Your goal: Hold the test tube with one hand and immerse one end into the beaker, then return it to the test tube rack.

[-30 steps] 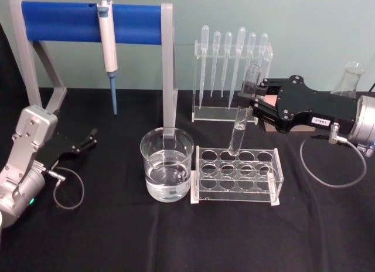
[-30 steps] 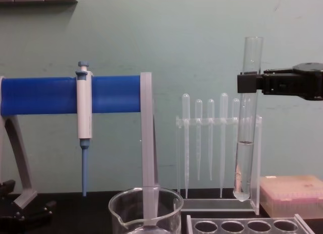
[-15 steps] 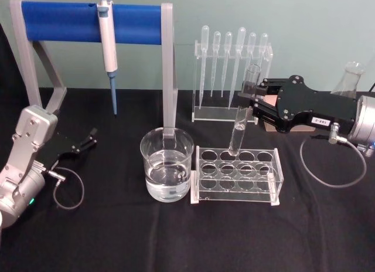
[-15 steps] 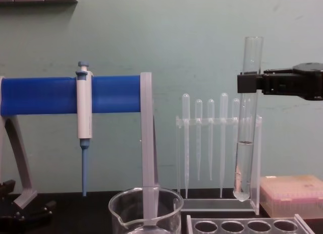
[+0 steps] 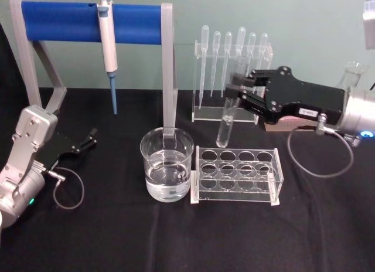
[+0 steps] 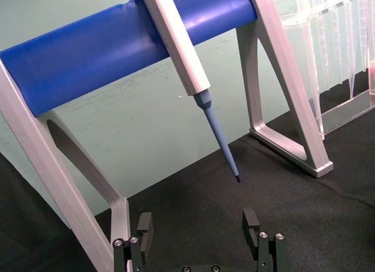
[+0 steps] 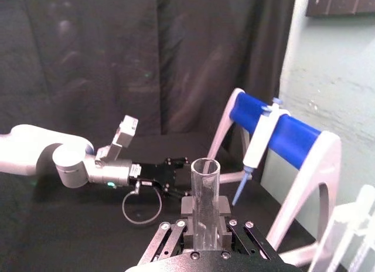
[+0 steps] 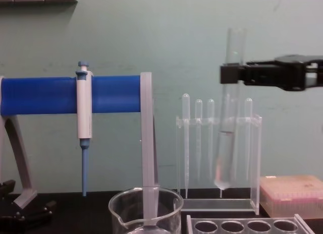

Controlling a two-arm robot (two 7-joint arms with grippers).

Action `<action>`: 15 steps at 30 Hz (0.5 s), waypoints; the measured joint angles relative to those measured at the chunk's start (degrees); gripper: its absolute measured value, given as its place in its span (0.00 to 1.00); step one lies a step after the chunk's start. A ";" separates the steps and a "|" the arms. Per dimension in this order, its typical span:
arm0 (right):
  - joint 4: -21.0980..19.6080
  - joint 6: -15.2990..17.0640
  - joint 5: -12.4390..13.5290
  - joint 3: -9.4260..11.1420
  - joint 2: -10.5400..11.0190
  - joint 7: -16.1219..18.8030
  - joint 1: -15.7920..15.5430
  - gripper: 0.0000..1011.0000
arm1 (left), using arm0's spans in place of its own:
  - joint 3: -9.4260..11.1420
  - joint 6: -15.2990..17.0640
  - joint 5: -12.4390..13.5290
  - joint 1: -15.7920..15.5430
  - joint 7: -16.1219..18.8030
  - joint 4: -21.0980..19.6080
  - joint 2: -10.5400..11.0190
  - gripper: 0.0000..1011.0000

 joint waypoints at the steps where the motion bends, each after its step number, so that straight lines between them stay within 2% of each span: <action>1: 0.25 -0.01 -0.11 -0.27 -0.34 0.08 0.46 0.24 | 0.00 0.00 0.00 0.00 0.00 0.00 0.00 0.99; 9: 4.06 -0.05 -1.76 -4.05 -5.43 1.39 5.91 0.24 | 0.00 0.00 0.00 0.00 0.00 0.00 0.00 0.99; 15: 7.04 -0.57 -2.68 -6.38 -8.29 2.14 8.09 0.24 | 0.00 0.00 0.00 -0.01 0.00 0.00 0.00 0.99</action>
